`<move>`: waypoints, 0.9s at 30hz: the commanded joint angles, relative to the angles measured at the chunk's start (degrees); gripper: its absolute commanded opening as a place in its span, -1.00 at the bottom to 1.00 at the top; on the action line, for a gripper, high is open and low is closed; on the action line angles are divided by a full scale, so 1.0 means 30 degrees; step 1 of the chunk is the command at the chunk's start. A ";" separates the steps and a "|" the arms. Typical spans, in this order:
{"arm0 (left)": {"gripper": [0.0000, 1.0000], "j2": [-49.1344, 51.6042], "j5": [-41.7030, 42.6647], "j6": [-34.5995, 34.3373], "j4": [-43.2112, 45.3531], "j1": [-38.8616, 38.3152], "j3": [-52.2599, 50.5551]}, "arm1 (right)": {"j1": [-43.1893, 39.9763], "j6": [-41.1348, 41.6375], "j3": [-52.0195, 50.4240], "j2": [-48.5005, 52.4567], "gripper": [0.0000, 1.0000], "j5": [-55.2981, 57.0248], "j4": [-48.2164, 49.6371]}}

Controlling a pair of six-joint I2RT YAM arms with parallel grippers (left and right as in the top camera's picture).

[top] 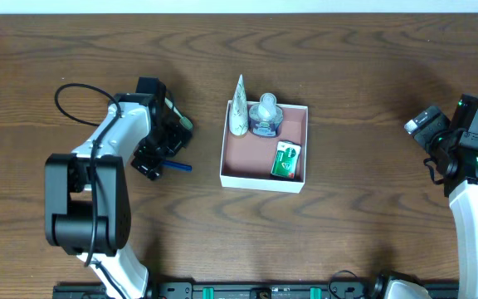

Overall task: Pack container
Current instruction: 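Reach the left gripper toward the blue razor, then close the left gripper on the blue razor handle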

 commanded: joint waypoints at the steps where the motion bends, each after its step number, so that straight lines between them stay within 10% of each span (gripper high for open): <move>1: 0.95 0.0597 -0.0517 -0.0306 0.0328 0.0044 -0.0495 | -0.0117 0.0248 0.0197 -0.0029 0.98 0.0000 -0.0022; 7: 0.77 0.0889 -0.0517 -0.0313 0.1690 0.0044 -0.1457 | -0.0117 0.0248 0.0197 -0.0029 0.98 0.0007 -0.0015; 13: -0.14 0.0889 -0.0517 -0.0321 0.2725 0.0044 -0.2477 | -0.0117 0.0248 0.0197 -0.0029 0.98 0.0007 -0.0015; 27: -0.89 0.0882 -0.0503 -0.0240 0.2208 0.0044 -0.2521 | -0.0117 0.0248 0.0197 -0.0029 0.98 0.0000 -0.0022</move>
